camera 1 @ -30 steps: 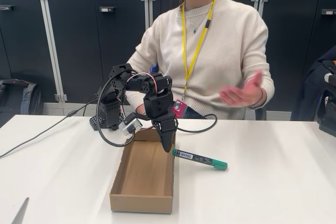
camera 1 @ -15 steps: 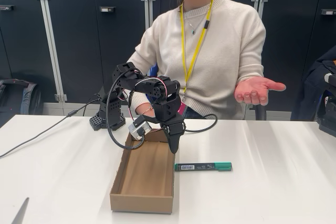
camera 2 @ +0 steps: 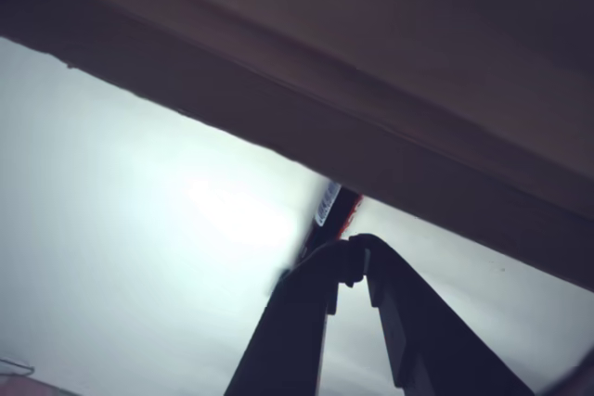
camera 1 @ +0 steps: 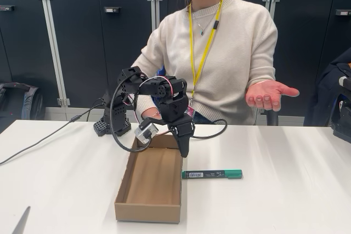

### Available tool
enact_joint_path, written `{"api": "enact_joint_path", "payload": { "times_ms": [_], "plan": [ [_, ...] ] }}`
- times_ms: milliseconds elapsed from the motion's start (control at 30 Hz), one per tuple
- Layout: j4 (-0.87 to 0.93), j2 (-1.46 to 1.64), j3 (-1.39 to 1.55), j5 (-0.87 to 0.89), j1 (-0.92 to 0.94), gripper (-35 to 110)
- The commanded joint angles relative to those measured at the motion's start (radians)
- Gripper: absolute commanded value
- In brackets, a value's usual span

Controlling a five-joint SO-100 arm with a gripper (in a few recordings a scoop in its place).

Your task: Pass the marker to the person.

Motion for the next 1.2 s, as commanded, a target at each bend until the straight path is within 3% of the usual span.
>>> {"api": "enact_joint_path", "payload": {
  "times_ms": [0, 333, 500, 833, 1167],
  "plan": [
    [-0.025, 0.005, -0.020, 0.009, 0.044, -5],
    [-0.104, -0.133, -0.086, 0.002, 0.100, -4],
    [-0.184, 0.018, 0.087, -0.009, 0.075, -5],
    [-0.149, 0.207, 0.034, -0.032, 0.017, -5],
    [-0.230, 0.064, -0.015, -0.038, 0.084, -5]
  ]
}}
